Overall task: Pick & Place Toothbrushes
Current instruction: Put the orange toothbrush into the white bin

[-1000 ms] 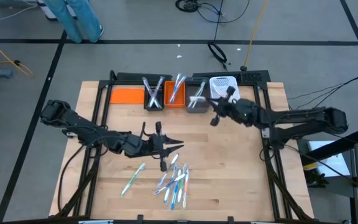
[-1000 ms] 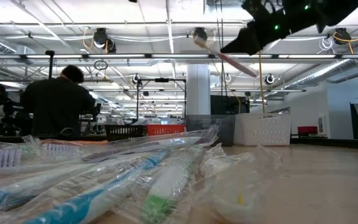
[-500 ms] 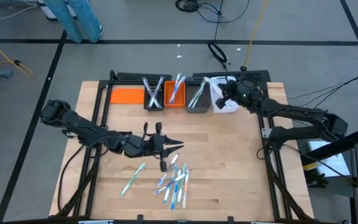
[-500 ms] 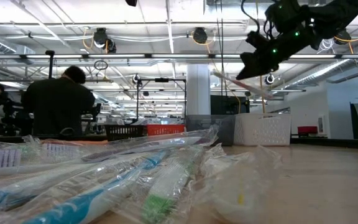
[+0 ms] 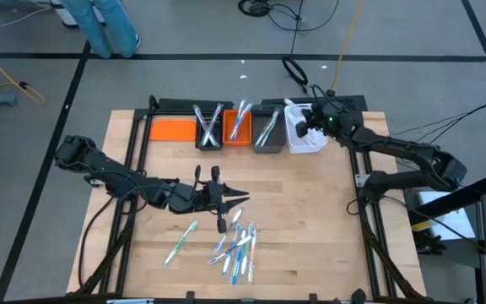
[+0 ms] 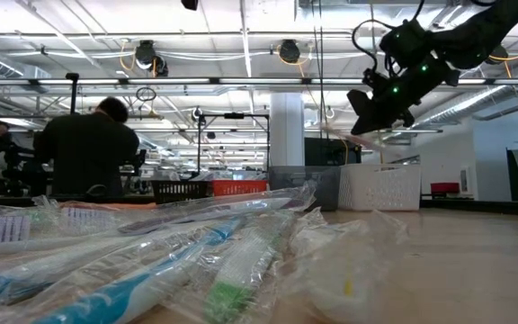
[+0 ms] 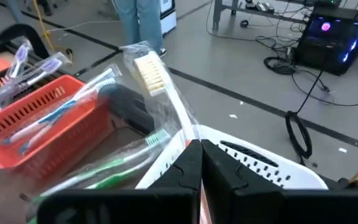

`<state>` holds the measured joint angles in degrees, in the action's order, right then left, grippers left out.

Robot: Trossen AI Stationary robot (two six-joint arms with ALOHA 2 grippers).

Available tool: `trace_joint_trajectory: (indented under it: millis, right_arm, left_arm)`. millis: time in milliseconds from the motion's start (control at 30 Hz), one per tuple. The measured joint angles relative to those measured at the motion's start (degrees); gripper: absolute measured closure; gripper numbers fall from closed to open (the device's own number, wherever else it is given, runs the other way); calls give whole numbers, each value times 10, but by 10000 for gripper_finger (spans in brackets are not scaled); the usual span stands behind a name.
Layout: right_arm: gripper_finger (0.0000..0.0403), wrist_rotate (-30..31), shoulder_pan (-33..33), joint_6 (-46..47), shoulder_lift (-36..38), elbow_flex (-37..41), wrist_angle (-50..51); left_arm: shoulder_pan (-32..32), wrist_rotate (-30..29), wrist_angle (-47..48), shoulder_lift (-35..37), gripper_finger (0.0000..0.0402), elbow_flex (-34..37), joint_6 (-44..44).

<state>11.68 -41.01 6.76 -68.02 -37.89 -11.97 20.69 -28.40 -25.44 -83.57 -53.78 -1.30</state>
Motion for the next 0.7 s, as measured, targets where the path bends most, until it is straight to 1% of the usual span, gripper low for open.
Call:
trace_joint_trajectory:
  millis: [200,500,700]
  right_arm:
    - [403,0,-18,45,-37,0,-6]
    - [403,1,-36,89,-78,1,-14]
    - [403,2,-40,104,-93,25,-55]
  left_arm:
    - [0,0,1,0,350,0,1]
    - [0,0,4,0,350,0,1]
    - [0,0,12,0,350,0,2]
